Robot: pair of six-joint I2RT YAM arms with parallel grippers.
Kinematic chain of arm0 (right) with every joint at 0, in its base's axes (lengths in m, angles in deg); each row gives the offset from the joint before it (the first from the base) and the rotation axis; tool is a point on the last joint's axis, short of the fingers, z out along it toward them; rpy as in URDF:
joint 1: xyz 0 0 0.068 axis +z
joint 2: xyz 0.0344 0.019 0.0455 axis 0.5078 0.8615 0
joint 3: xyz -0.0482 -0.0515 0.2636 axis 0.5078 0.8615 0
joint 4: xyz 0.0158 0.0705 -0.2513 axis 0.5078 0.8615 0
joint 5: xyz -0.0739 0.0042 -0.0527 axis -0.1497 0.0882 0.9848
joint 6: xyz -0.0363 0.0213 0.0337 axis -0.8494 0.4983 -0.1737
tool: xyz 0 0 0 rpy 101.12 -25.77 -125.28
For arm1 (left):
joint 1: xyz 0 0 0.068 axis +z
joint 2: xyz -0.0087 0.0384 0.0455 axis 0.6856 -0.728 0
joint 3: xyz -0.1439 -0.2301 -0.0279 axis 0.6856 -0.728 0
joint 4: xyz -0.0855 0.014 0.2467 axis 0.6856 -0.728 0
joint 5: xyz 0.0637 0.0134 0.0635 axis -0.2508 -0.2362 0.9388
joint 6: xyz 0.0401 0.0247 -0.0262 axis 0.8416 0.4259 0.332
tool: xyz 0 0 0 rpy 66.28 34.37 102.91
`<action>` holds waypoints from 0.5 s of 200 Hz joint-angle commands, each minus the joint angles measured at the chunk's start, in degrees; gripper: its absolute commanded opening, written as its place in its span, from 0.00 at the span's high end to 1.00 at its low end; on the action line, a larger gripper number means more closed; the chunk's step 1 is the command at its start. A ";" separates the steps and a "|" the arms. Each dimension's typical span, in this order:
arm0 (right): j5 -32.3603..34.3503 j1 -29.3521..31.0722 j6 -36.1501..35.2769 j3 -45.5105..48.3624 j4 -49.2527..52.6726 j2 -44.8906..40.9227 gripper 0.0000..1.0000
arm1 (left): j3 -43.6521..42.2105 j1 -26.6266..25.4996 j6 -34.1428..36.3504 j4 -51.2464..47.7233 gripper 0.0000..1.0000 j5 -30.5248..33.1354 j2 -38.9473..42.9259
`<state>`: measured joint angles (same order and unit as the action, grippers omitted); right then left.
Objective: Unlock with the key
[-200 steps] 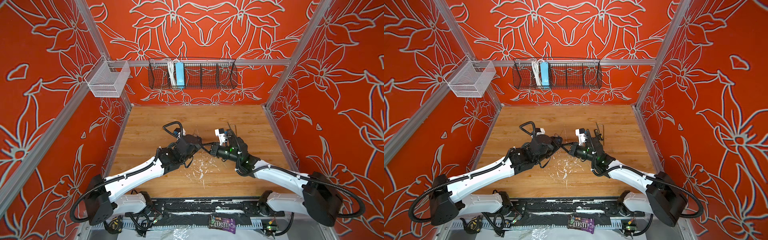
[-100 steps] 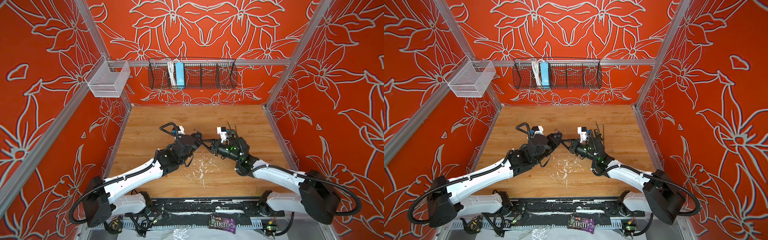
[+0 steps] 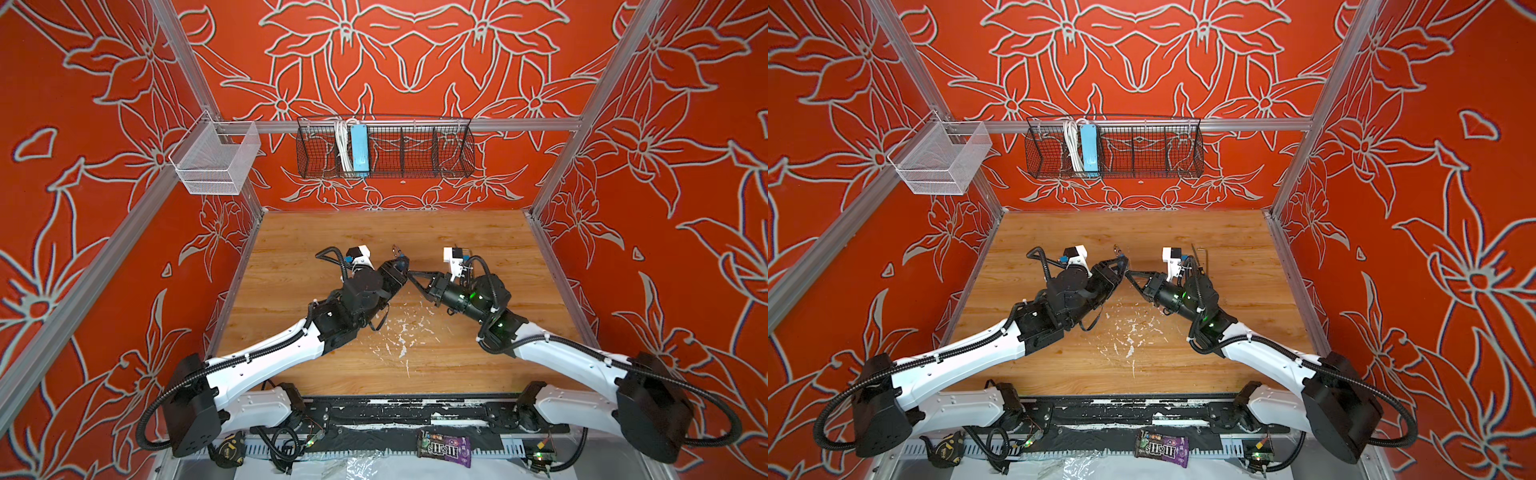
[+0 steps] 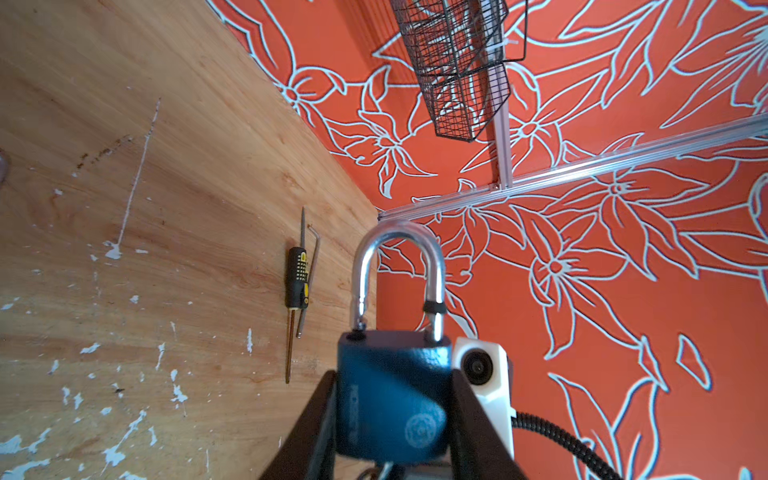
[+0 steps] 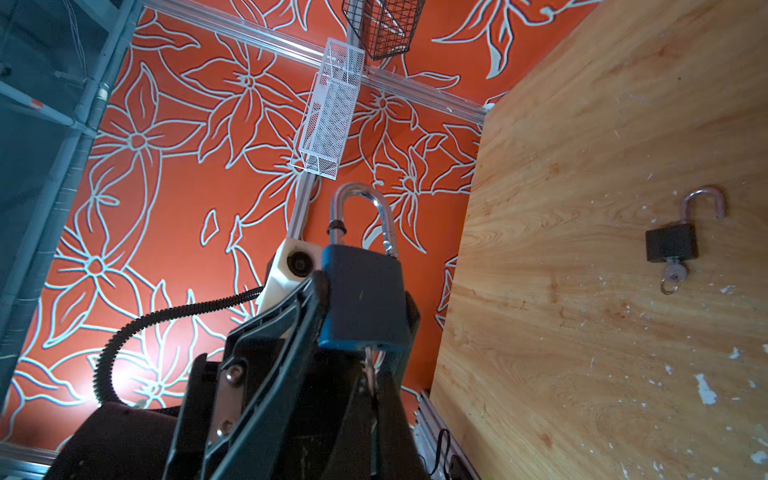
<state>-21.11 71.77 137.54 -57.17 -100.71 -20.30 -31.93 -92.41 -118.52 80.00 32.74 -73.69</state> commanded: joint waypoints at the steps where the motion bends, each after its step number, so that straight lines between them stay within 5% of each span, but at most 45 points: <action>1: -3.92 2.28 -5.83 -3.56 2.07 -2.13 1.00 | 2.57 -2.42 -0.24 2.03 1.00 -10.16 0.42; 64: -2.08 2.15 -14.91 -4.47 14.06 -3.82 1.00 | 5.14 -2.37 6.65 -12.47 1.00 -2.91 3.50; 100: 0.58 1.77 -20.01 -4.70 22.09 -6.20 0.74 | 5.95 -2.28 13.86 -17.41 1.00 -1.54 4.39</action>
<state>-21.40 73.37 122.57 -59.95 -84.98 -24.45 -28.11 -93.85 -110.91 65.55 32.02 -71.36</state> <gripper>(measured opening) 0.179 0.376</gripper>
